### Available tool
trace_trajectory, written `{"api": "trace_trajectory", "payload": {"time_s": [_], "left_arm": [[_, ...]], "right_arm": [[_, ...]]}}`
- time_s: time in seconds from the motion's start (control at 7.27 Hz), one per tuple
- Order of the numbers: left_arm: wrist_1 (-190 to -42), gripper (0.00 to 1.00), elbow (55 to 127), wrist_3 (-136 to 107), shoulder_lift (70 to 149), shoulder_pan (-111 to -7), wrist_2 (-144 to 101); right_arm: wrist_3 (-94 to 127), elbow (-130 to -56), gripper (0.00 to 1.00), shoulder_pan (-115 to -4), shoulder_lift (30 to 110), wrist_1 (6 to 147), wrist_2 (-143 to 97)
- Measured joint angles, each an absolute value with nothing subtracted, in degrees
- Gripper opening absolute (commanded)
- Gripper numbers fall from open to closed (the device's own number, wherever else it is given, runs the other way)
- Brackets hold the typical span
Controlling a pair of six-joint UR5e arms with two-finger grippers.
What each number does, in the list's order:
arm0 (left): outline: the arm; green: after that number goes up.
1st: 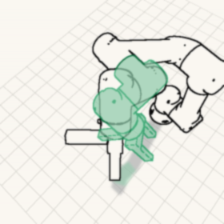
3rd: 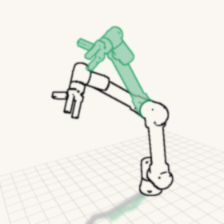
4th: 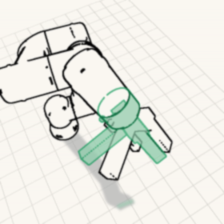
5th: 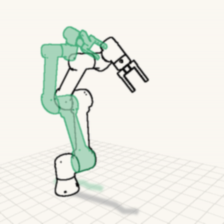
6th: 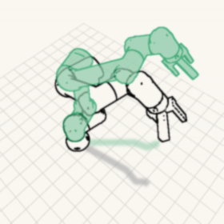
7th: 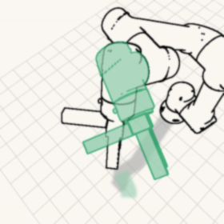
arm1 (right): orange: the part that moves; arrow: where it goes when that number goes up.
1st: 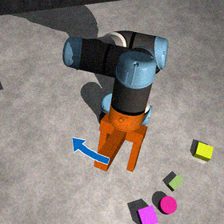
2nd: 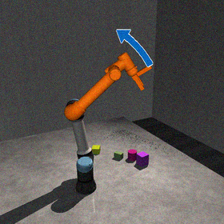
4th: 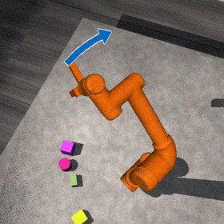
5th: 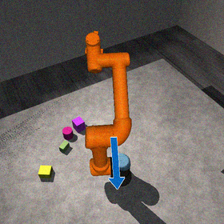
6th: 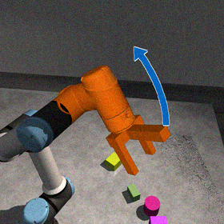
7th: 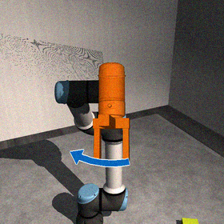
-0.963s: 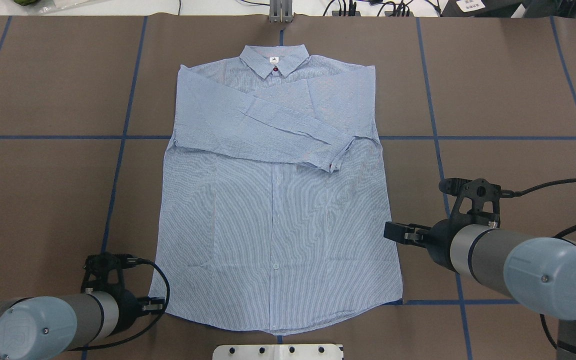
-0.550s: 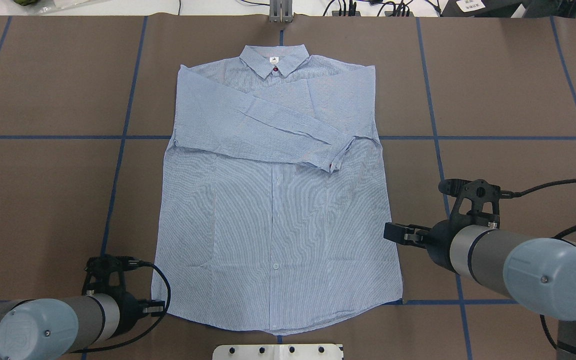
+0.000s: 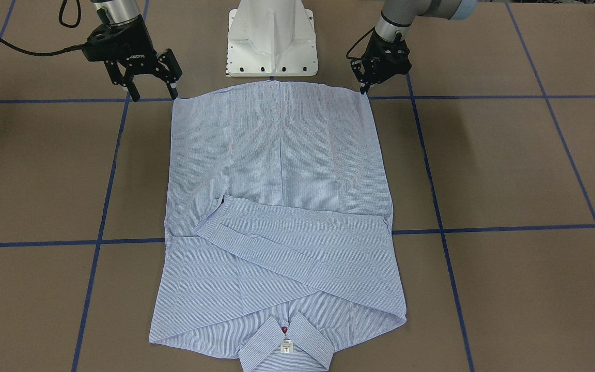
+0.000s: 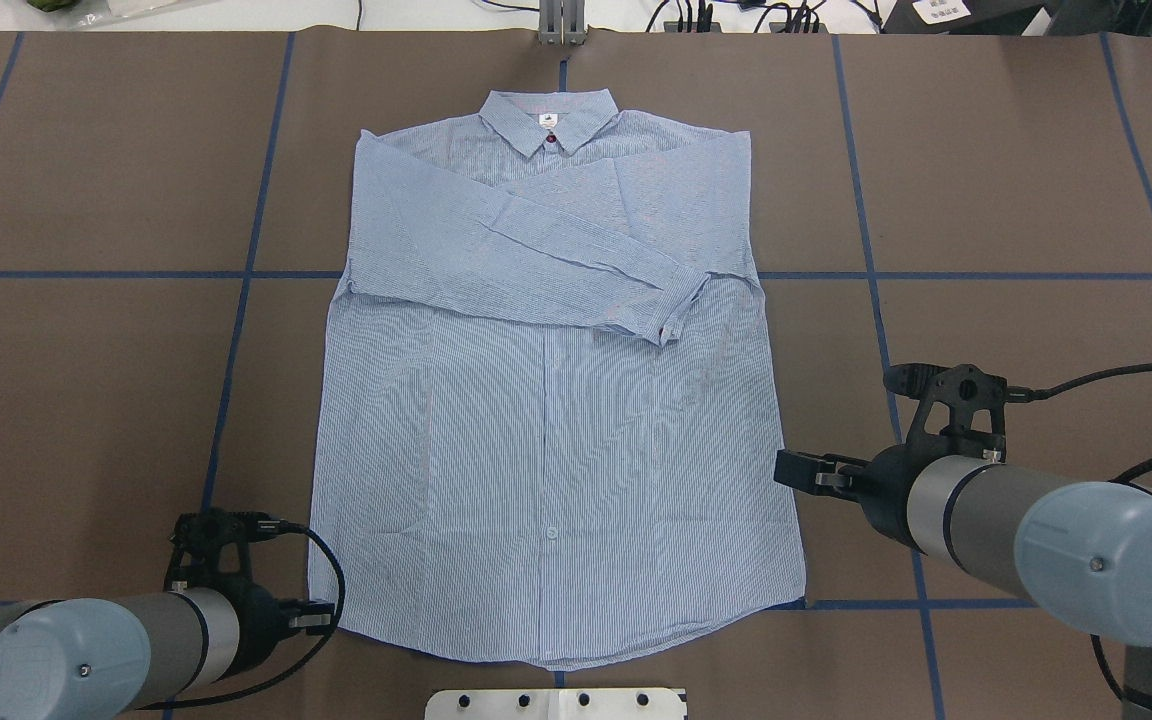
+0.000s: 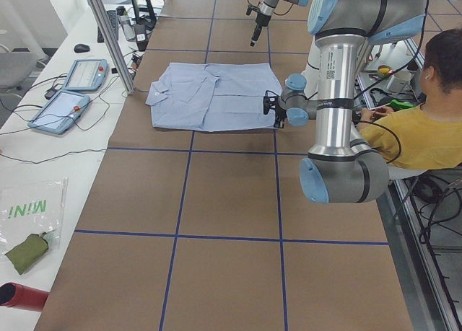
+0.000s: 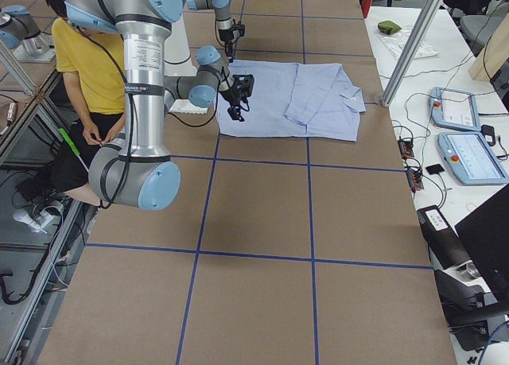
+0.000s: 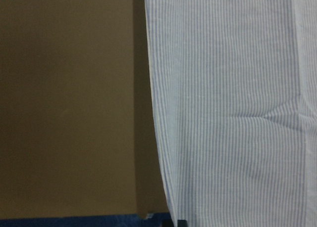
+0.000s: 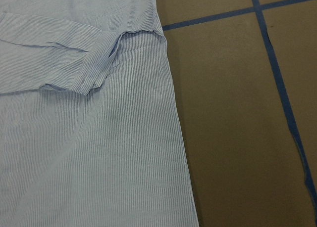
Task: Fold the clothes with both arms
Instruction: 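Grasp the hem corners nearest the robot with both grippers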
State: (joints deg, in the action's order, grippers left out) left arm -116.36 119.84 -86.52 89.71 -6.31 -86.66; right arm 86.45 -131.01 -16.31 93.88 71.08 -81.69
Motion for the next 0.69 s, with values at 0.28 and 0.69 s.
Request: {"api": "trace_trajectory", "payload": {"time_s": [0.28, 0.69], "left_arm": [[-116.4, 0.0, 120.1, -86.5, 90.1, -6.2, -85.9], [-116.5, 0.0, 120.1, -86.3, 90.1, -6.1, -83.4]], "right_arm": [[89.3, -130.5, 0.97, -13.3, 99.9, 63.4, -79.1], [98.2, -127.7, 0.44, -1.5, 101.4, 61.8, -65.6]]}}
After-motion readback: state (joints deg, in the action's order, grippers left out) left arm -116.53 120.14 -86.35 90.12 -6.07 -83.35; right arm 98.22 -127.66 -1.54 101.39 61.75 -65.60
